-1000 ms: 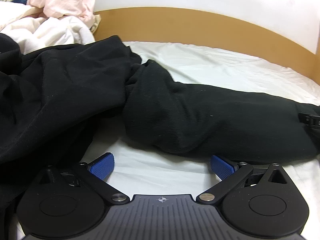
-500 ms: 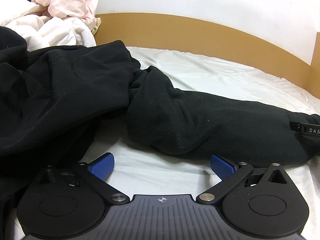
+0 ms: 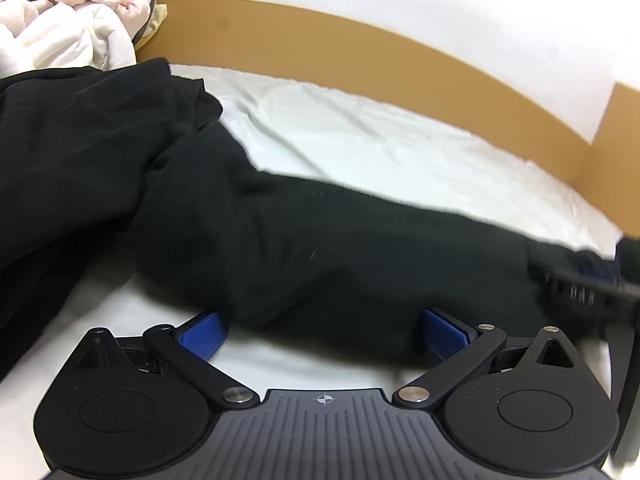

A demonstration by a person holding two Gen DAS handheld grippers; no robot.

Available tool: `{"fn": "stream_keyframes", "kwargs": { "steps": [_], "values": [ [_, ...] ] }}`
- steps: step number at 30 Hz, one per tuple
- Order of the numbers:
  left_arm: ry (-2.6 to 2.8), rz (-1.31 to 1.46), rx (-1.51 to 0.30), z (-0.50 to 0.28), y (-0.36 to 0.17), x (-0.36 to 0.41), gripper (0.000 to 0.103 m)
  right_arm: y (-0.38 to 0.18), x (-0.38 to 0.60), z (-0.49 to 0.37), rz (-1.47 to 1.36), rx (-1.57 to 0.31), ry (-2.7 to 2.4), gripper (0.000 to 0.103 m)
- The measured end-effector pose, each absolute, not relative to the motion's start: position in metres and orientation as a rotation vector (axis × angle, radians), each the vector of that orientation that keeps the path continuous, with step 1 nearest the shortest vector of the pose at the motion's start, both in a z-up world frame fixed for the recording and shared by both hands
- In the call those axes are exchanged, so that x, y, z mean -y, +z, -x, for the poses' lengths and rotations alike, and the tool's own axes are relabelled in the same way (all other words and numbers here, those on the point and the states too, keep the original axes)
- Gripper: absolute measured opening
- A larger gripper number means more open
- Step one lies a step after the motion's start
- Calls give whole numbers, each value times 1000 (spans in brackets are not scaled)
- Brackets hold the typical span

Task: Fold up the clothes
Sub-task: 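Lower the open left tool onto the black garment roll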

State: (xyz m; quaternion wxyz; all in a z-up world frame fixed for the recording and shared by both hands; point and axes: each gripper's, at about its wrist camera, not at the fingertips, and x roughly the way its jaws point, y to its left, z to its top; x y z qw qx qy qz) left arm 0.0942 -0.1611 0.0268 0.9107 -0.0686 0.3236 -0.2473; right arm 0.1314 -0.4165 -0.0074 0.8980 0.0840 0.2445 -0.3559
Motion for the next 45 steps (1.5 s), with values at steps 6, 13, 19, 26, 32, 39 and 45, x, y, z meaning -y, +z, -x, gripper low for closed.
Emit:
{"fn": "stream_keyframes", "kwargs": {
  "steps": [6,13,19,26,32,39,45],
  "values": [
    [-482,258,-624,-112,17,163,102,-7,416,-132,-174,-506,-737,103],
    [-494,250,-621,-114,17,163,102,-8,416,-132,-174,-505,-737,103],
    [-501,253,-617,-110,14,161,102,-9,416,-130,-174,-505,-737,103],
    [-498,242,-615,-109,14,163,102,-9,415,-131,-173,-505,-737,103],
    [-507,254,-616,-108,13,159,102,-8,415,-131,-173,-505,-737,103],
    [-510,265,-615,-109,13,156,102,-8,414,-131,-171,-505,-737,103],
    [-508,265,-615,-111,13,155,102,-7,417,-131,-173,-506,-737,103]
  ]
}}
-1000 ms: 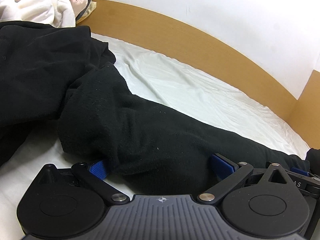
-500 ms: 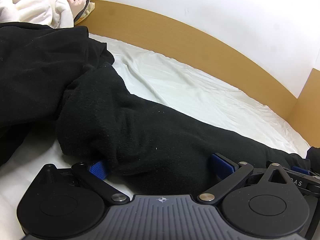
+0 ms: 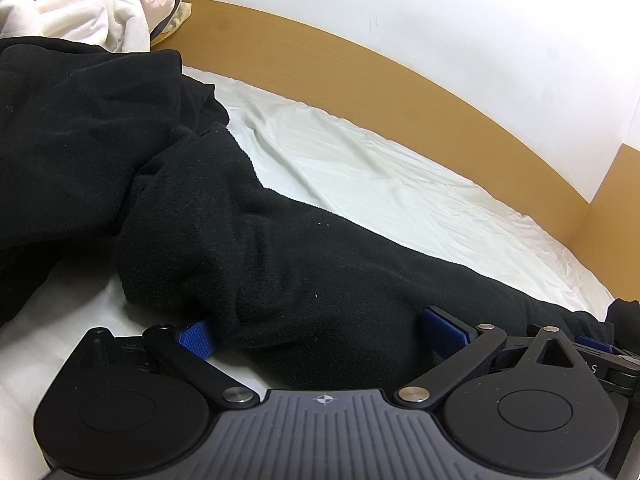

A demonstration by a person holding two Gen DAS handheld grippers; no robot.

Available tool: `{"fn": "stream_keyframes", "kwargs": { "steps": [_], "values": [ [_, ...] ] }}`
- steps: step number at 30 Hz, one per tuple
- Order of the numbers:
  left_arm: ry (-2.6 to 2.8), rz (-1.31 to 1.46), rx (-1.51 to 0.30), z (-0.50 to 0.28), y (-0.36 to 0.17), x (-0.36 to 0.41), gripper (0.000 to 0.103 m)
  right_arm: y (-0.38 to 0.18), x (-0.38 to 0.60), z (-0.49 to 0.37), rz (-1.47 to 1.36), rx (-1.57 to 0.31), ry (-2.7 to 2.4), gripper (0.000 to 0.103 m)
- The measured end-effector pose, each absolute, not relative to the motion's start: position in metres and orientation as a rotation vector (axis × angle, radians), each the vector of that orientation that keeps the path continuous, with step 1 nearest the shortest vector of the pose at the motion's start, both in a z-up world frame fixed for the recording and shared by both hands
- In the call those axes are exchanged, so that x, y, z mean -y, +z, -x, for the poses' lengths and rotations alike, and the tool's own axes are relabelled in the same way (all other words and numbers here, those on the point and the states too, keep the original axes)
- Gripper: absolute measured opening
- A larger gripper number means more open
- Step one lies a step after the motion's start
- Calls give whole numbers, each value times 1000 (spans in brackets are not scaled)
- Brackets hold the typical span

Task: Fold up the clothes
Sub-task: 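Lower the open left tool onto the black garment roll, then grasp the bunched black garment end with the right tool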

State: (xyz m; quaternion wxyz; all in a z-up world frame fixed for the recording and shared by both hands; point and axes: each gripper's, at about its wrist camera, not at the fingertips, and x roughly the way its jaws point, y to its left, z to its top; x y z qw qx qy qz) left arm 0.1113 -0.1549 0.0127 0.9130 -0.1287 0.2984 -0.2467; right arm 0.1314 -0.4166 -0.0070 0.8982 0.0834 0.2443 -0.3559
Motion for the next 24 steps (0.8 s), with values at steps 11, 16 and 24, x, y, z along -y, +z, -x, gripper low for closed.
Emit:
{"fn": "stream_keyframes", "kwargs": {
  "steps": [11,16,24],
  "values": [
    [-500,249,-613,-108,14,159,102,-7,416,-137,-155,-518,-762,103],
    [-498,251,-612,-108,13,159,102,-6,414,-141,-186,-504,-810,103],
    [-503,254,-614,-117,8,173,102,-1,419,-128,-245,-484,-817,103]
  ]
}}
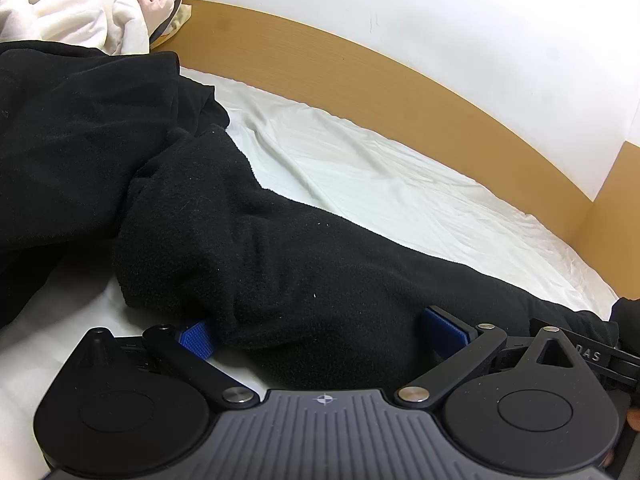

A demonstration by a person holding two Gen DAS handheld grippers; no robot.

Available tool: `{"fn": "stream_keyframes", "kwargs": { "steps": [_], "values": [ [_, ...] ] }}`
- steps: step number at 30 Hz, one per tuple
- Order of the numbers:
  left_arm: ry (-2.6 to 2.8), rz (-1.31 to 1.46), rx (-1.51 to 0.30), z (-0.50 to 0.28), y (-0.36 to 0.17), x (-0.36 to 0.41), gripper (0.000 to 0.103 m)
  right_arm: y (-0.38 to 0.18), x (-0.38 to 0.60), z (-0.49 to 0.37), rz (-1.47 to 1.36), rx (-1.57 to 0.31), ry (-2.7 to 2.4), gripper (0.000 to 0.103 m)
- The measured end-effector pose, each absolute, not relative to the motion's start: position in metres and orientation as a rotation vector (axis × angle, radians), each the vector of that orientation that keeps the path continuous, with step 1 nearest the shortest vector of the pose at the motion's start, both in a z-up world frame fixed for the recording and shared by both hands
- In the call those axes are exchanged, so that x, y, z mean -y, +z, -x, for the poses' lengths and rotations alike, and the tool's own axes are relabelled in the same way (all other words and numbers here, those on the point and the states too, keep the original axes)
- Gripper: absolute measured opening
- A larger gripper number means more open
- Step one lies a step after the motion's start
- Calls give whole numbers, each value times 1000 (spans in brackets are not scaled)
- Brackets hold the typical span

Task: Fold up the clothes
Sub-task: 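Grasp the bunched black garment end with the right tool, then lift the held end over onto the roll and open the right tool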

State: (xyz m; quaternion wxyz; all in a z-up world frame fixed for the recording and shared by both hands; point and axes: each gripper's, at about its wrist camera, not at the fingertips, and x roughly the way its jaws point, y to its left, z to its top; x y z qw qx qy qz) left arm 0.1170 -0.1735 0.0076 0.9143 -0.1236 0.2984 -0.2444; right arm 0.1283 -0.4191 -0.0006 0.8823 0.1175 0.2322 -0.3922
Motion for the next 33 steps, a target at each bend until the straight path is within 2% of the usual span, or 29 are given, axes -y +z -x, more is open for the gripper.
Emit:
{"fn": "stream_keyframes", "kwargs": {
  "steps": [3,5,10,15,16,19,22,24,25,28,31,33],
  "values": [
    [-502,253,-614,-117,7,173,102,9,407,-99,-283,-434,-861,103],
    [-503,259,-614,-118,7,172,102,12,405,-71,-424,-407,-858,101],
    [-507,281,-615,-117,10,162,102,4,416,-19,-873,-385,-738,75],
    [-500,303,-615,-119,9,159,102,-4,419,-14,-1055,-360,-727,66],
    [-491,300,-612,-119,9,159,102,-6,420,-15,-1076,-343,-747,62],
    [-471,297,-608,-119,9,159,102,-13,436,-13,-1162,-232,-841,53],
    [-471,304,-612,-122,8,160,102,-25,461,-10,-1281,-99,-866,51],
    [-471,300,-611,-122,8,161,102,-31,476,-12,-1311,-45,-881,47],
    [-471,296,-610,-122,8,162,102,-34,483,-16,-1317,-27,-889,39],
    [-477,306,-607,-126,8,162,102,-40,496,-26,-1298,1,-911,27],
    [-482,309,-596,-127,13,159,102,-24,490,-43,-1104,-53,-958,20],
    [-474,259,-579,-124,22,160,102,-1,472,-56,-878,-65,-970,19]
  ]
}}
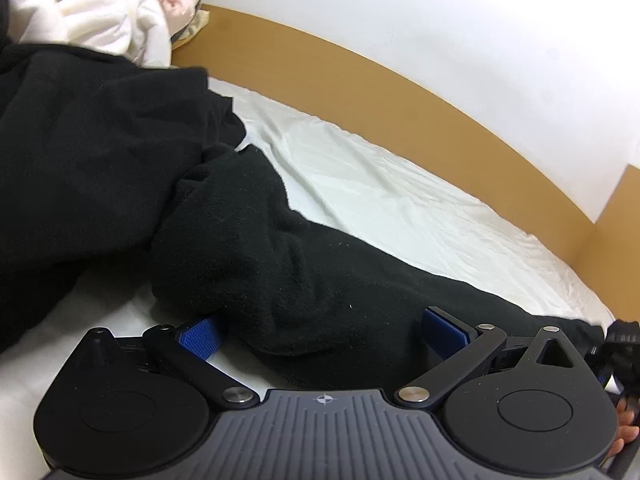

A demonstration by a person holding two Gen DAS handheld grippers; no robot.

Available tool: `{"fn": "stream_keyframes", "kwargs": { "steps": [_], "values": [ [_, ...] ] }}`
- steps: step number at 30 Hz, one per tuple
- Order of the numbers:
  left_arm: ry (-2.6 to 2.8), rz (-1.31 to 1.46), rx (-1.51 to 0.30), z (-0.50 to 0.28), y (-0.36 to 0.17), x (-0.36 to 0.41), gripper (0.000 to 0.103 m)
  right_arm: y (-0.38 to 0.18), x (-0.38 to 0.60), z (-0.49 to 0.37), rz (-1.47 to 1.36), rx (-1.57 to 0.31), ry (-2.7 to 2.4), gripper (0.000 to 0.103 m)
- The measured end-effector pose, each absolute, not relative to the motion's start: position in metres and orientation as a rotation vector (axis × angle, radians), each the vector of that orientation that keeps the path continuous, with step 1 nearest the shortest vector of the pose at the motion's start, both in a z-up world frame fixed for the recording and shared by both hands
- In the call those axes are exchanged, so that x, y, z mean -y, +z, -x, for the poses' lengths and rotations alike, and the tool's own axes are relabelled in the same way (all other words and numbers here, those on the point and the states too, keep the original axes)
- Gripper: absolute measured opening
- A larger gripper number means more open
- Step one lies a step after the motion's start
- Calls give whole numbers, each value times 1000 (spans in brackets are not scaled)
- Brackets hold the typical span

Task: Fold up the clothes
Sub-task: 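Lift the held end over onto the roll and open the right tool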

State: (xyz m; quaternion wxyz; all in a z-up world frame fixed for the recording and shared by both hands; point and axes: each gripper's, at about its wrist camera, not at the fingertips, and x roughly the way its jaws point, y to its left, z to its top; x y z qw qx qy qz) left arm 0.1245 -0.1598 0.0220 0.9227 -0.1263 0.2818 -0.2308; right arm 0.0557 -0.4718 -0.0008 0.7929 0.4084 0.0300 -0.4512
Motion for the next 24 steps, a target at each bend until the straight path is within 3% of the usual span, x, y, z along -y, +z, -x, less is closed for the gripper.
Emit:
{"fn": "stream_keyframes", "kwargs": {
  "steps": [8,19,21,24],
  "values": [
    [-415,272,-514,-107,61,122,102,82,340,-113,-17,-73,-666,19],
    [-318,134,-395,-74,92,30,102,6,185,-193,574,-493,-205,23],
    [-328,130,-402,-79,91,31,102,-6,175,-196,623,-513,-205,32],
    [-366,171,-431,-77,96,36,102,-4,173,-187,648,-501,-183,63]
  ]
}}
